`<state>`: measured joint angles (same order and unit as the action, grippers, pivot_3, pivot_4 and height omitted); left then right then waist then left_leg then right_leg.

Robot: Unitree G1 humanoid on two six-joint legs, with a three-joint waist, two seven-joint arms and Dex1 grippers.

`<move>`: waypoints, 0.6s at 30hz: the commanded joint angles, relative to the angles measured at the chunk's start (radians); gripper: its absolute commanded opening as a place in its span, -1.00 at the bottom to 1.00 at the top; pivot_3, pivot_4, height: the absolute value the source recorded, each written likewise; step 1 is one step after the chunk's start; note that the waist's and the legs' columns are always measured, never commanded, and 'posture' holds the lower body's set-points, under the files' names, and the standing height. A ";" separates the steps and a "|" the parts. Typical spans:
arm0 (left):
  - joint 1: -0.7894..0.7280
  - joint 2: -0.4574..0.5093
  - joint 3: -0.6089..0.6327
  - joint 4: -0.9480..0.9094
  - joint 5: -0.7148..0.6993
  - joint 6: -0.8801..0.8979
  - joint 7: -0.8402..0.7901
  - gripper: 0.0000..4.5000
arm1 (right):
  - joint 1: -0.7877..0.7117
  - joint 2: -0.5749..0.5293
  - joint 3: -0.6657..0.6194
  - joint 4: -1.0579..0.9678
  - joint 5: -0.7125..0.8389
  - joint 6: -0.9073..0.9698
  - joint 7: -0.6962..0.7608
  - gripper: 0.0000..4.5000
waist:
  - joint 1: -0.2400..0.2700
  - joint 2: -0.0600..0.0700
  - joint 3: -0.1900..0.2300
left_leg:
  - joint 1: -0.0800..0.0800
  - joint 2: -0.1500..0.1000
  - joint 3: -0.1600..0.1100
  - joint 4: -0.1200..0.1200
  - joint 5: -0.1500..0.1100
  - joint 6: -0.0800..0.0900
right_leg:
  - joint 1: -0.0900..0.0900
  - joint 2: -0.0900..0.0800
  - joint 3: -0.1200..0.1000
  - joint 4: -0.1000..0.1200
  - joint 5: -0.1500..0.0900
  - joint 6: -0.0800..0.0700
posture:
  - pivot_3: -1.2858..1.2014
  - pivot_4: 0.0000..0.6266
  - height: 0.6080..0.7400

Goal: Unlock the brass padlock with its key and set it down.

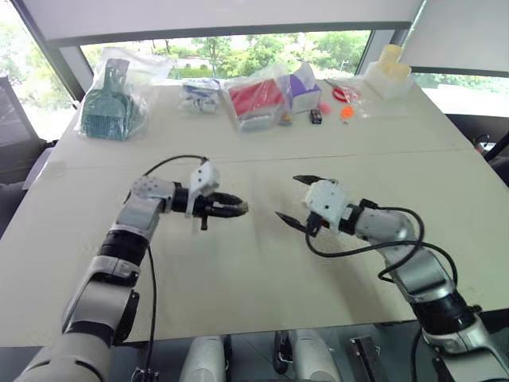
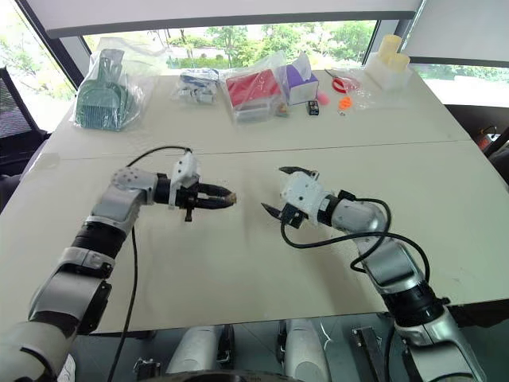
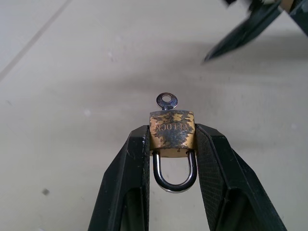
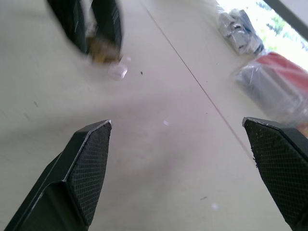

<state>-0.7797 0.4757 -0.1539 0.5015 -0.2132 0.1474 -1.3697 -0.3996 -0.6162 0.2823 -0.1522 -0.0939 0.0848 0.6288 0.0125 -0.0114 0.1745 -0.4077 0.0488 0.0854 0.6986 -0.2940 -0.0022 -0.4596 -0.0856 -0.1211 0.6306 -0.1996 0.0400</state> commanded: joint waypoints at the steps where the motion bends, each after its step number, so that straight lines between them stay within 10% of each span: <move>1: -0.028 0.011 0.024 -0.089 -0.043 0.048 -0.012 -0.65 | -0.083 0.003 0.054 0.090 -0.141 -0.198 -0.041 1.00 | -0.003 0.000 0.000 | 0.000 0.000 0.001 0.000 0.000 0.000 | 0.000 0.000 0.000 0.000 0.001 -0.001 | 0.03 -0.52 1.00; 10: -0.009 0.018 0.015 -0.163 -0.047 0.086 -0.004 -0.65 | -0.200 0.071 0.102 0.238 -0.282 -0.392 -0.109 1.00 | -0.005 0.000 0.000 | 0.001 0.001 0.001 0.000 0.000 0.000 | 0.000 0.002 0.001 0.001 0.001 -0.002 | 0.03 -0.52 1.00; 18: 0.005 0.035 0.012 -0.152 -0.033 0.068 0.000 -0.65 | -0.193 0.080 0.091 0.223 -0.308 -0.420 -0.093 -0.54 | -0.004 0.000 0.000 | 0.001 0.001 0.001 0.000 0.000 0.000 | 0.000 0.001 0.001 0.001 0.001 -0.002 | 0.03 -0.52 1.00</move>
<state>-0.7775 0.4953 -0.1475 0.3712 -0.2476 0.2294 -1.3706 -0.5790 -0.5399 0.3919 0.1068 -0.3997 -0.3149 0.5369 0.0082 -0.0114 0.1746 -0.4072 0.0496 0.0863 0.6987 -0.2936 -0.0027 -0.4597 -0.0841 -0.1202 0.6313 -0.1983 0.0380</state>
